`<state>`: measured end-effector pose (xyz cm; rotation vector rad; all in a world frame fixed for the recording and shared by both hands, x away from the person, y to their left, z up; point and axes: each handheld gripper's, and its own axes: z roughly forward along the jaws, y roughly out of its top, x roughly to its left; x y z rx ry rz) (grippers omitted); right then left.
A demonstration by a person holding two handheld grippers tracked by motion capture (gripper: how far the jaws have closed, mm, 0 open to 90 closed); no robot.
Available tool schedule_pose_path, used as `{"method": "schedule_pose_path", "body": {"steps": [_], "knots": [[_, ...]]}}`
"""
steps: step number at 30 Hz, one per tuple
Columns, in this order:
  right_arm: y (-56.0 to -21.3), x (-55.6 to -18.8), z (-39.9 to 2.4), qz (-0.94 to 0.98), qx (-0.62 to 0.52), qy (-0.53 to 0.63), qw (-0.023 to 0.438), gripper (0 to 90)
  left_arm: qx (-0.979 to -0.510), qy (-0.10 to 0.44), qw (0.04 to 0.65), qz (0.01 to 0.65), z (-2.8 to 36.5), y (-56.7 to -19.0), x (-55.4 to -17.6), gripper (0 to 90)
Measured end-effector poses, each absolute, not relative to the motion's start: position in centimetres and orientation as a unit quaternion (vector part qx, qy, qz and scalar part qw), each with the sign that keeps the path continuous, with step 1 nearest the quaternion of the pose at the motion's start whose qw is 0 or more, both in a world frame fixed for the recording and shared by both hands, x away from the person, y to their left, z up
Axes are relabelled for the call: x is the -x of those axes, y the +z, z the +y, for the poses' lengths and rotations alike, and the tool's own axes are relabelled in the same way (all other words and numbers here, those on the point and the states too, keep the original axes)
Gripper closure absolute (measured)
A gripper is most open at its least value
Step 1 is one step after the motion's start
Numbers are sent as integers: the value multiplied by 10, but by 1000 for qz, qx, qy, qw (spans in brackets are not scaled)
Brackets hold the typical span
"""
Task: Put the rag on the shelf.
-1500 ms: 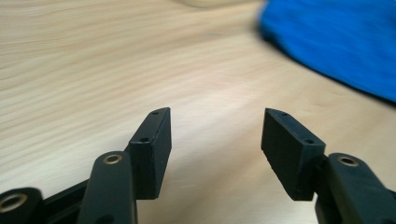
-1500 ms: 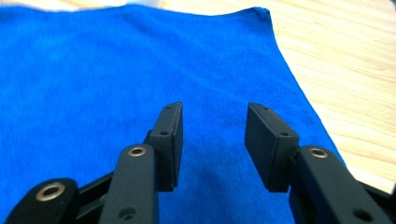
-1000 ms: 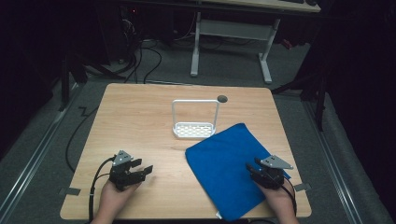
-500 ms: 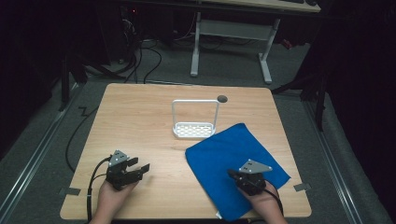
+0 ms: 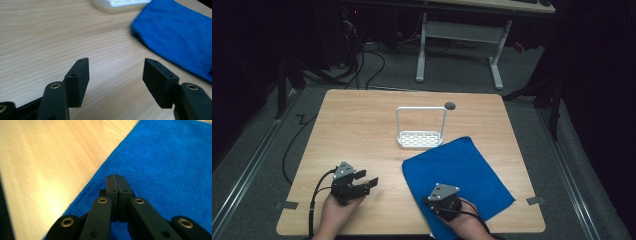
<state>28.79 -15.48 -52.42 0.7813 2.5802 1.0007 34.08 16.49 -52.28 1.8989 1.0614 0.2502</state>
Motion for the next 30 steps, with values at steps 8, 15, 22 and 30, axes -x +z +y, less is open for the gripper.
{"method": "schedule_pose_path", "body": {"steps": [8,15,22,30], "knots": [[-511,-291,-181,862,-297,380,157,900,-807,51,468,356,97,-520,-317,480],[-508,-303,-237,822,-375,386,183,900,-846,7,443,298,40,-529,-302,684],[-507,-310,-258,809,-401,381,198,900,-864,14,421,277,38,-532,-301,850],[-510,-317,-270,802,-421,367,213,900,-862,18,411,295,72,-530,-304,859]]}}
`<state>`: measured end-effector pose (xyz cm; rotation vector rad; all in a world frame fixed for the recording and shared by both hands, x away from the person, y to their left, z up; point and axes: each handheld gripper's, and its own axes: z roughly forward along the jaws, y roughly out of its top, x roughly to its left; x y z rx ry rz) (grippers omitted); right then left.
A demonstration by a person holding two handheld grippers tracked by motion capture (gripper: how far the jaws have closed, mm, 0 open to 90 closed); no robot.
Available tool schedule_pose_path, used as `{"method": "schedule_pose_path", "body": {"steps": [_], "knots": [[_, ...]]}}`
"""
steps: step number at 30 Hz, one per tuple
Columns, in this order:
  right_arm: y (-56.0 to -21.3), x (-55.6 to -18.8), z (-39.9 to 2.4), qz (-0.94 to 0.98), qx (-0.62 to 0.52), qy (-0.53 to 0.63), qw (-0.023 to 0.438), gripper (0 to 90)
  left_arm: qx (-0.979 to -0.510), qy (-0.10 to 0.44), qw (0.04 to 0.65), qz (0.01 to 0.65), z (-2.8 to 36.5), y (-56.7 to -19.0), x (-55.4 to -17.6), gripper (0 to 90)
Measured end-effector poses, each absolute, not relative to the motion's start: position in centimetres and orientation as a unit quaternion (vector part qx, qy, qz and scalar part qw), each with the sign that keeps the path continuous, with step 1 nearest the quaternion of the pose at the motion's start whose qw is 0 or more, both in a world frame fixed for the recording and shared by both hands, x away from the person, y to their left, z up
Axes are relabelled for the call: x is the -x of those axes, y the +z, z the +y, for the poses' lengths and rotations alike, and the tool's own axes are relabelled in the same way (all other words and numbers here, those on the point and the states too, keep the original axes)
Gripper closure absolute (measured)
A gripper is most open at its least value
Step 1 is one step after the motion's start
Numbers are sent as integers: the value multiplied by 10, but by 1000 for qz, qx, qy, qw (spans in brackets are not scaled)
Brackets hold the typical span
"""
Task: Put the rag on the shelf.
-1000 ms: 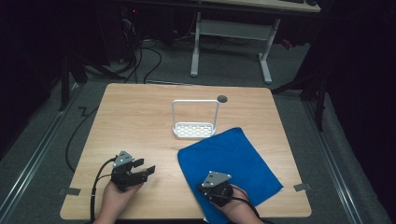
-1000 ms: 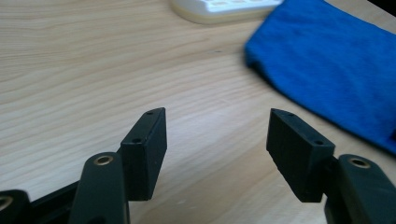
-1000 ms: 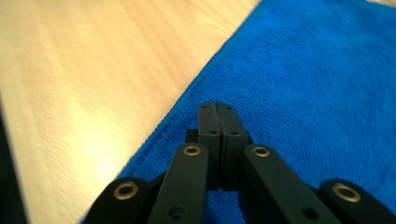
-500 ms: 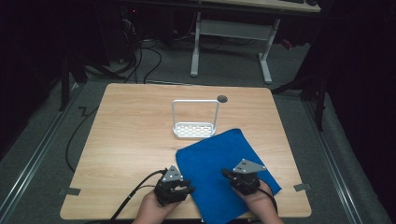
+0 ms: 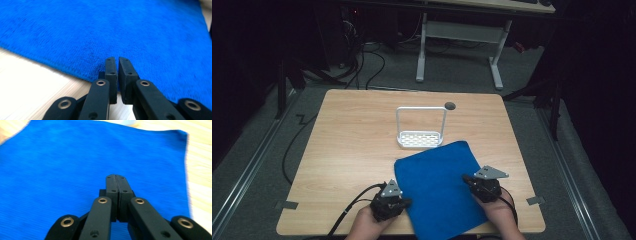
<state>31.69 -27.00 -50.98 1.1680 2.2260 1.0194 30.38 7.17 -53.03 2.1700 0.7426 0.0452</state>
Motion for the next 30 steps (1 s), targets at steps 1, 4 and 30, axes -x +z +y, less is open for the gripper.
{"method": "schedule_pose_path", "body": {"steps": [1,4,30], "knots": [[-510,-318,-271,800,-425,367,212,900,-862,22,408,300,78,-530,-304,859],[-513,-325,-276,794,-438,365,209,900,-858,40,400,321,97,-529,-307,860],[-528,-341,-258,813,-429,339,199,900,-833,97,390,381,125,-529,-340,671]]}}
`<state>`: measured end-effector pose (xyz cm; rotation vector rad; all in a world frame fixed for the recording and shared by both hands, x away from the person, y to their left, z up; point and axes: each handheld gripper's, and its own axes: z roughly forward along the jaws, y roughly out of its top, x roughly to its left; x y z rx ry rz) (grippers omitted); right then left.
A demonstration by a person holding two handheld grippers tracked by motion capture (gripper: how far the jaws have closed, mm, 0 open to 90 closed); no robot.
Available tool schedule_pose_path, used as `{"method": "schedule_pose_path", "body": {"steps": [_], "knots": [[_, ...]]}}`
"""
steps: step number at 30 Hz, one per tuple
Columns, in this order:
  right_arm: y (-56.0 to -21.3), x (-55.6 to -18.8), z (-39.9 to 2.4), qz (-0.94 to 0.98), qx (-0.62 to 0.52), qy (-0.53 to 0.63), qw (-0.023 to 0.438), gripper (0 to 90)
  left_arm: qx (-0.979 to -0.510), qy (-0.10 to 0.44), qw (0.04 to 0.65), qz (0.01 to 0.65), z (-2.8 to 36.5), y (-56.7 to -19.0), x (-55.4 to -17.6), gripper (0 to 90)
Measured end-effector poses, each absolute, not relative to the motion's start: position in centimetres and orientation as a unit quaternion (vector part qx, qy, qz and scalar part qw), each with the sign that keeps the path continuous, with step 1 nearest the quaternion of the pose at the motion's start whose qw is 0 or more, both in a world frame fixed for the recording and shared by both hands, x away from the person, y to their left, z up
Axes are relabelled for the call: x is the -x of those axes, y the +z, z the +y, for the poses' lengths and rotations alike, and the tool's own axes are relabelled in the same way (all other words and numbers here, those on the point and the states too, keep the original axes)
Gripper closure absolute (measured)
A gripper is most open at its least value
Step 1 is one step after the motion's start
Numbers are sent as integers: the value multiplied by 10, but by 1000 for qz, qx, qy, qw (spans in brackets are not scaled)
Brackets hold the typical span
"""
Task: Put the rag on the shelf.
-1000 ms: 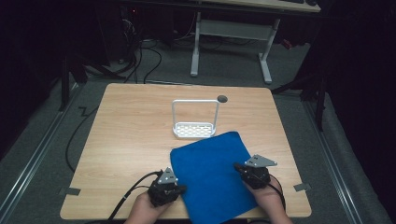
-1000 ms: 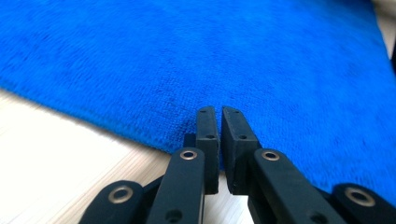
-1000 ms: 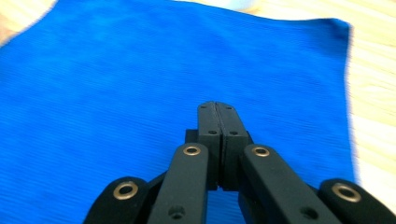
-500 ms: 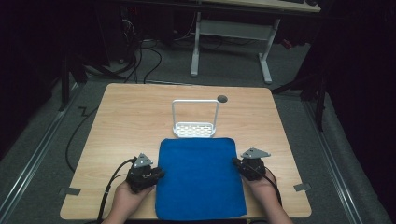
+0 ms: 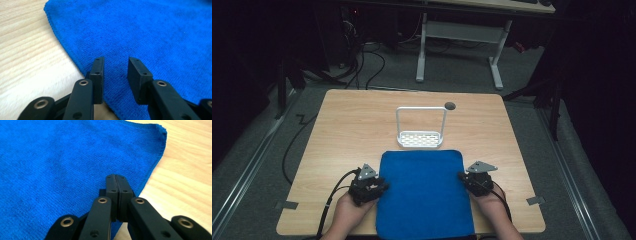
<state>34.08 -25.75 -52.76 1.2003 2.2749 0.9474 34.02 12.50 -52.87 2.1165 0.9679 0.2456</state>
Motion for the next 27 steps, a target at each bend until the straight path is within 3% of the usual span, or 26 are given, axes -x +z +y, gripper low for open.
{"method": "schedule_pose_path", "body": {"steps": [19,23,27], "knots": [[-526,-300,-244,841,-381,349,162,885,-840,71,389,371,149,-527,-307,679],[-523,-302,-248,830,-385,367,168,788,-838,69,394,372,149,-527,-309,635],[-523,-306,-255,816,-396,381,179,722,-816,104,413,390,154,-528,-322,554]]}}
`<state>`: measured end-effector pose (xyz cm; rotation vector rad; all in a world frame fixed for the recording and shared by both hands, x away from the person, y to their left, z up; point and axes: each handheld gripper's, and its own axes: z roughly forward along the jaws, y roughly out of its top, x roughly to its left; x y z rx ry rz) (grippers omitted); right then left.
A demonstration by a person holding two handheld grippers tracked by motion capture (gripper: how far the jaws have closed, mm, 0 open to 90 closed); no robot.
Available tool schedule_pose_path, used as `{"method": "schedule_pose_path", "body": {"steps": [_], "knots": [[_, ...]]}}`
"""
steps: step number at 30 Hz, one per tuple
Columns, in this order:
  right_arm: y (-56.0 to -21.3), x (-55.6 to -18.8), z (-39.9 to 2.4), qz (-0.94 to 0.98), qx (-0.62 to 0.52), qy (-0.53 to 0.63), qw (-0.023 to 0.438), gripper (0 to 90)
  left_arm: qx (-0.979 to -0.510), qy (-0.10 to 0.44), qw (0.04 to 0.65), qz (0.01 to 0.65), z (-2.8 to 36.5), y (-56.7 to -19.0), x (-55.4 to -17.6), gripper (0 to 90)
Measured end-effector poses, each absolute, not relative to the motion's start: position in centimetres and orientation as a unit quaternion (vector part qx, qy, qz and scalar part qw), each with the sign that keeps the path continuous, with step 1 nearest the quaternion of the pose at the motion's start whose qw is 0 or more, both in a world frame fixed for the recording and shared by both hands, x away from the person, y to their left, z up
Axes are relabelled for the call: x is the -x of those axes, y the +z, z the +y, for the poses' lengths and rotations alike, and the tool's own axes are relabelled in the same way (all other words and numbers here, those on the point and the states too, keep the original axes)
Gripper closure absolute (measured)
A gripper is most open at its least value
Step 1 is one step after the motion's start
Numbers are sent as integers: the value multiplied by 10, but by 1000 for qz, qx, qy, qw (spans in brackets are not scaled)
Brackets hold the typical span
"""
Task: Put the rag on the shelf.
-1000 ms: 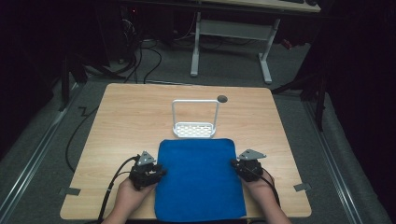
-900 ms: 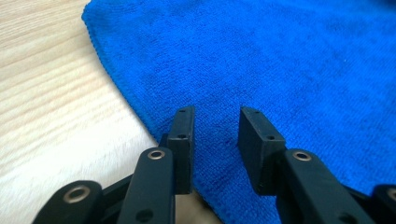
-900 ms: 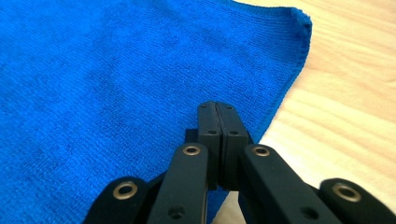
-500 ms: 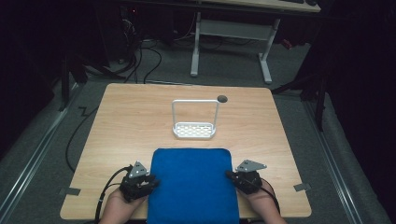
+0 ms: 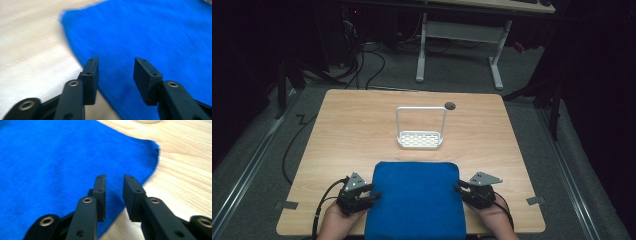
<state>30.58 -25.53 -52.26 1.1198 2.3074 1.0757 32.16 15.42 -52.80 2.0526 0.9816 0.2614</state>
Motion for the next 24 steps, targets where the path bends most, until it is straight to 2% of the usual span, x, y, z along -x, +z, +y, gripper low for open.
{"method": "schedule_pose_path", "body": {"steps": [3,8,13,18,19,24], "knots": [[-524,-309,-260,807,-409,385,181,678,-795,112,428,416,159,-528,-338,506],[-524,-313,-265,802,-416,389,182,659,-781,127,424,440,159,-527,-362,530],[-524,-313,-268,796,-424,390,185,680,-780,117,408,460,148,-533,-391,598],[-523,-313,-269,793,-425,396,186,658,-771,104,420,467,146,-535,-399,659],[-524,-315,-269,794,-424,394,186,649,-772,103,424,463,144,-536,-399,716],[-520,-320,-263,789,-426,395,198,615,-775,111,418,460,142,-537,-398,835]]}}
